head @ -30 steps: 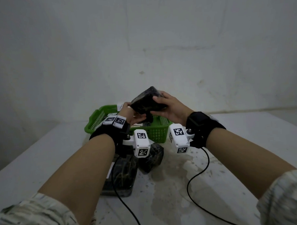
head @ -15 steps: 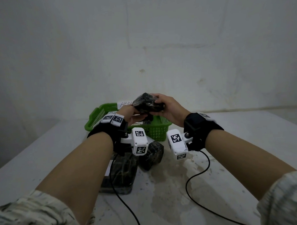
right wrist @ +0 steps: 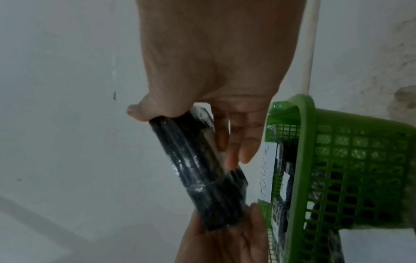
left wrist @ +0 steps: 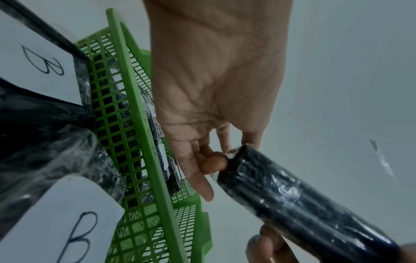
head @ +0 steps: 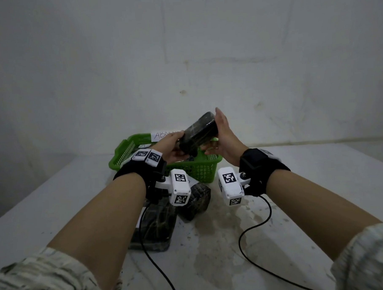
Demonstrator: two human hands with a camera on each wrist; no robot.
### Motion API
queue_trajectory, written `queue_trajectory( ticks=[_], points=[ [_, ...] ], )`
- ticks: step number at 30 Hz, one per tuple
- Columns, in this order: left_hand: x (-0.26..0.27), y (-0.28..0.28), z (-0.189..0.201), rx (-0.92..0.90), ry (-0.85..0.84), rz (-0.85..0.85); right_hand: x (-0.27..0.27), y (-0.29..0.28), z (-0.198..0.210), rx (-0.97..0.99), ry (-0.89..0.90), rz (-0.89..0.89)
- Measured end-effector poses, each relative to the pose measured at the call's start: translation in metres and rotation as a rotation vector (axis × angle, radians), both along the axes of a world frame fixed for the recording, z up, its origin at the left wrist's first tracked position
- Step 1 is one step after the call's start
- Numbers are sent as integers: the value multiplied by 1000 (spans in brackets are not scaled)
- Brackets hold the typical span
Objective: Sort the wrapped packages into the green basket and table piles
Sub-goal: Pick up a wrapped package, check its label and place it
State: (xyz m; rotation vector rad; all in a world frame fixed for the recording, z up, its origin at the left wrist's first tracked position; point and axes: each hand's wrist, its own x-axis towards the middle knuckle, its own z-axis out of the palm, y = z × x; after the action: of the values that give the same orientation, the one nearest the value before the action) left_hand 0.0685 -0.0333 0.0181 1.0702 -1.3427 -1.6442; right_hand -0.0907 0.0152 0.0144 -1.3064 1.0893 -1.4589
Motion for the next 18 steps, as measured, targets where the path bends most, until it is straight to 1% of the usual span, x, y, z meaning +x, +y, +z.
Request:
queue_trajectory(
  ticks=[2, 5, 9, 10, 12, 14, 15, 18],
  points=[
    [0, 3, 1, 12, 0, 12, -4, 2, 3, 15, 86, 22],
    [1, 3, 1, 37, -42, 6, -9, 1, 8, 44, 117, 13],
    [3, 12, 2, -29, -322, -158, -9, -1, 12, 0, 197, -77],
    [4, 12, 1, -44, -361, -205, -9, -1, 12, 0, 217, -89],
    [7, 10, -2, -44, -336, -284, -9, -2, 12, 10, 228, -101],
    [6, 10, -1, -55, -293, -329, -7, -1, 11, 9, 203, -117],
    [4, 12, 0, -76, -278, -328, -6, -1, 11, 7, 192, -122],
    [-4, 15, 4, -147, -225, -258, -5, 0, 13, 6, 198, -93]
  ],
)
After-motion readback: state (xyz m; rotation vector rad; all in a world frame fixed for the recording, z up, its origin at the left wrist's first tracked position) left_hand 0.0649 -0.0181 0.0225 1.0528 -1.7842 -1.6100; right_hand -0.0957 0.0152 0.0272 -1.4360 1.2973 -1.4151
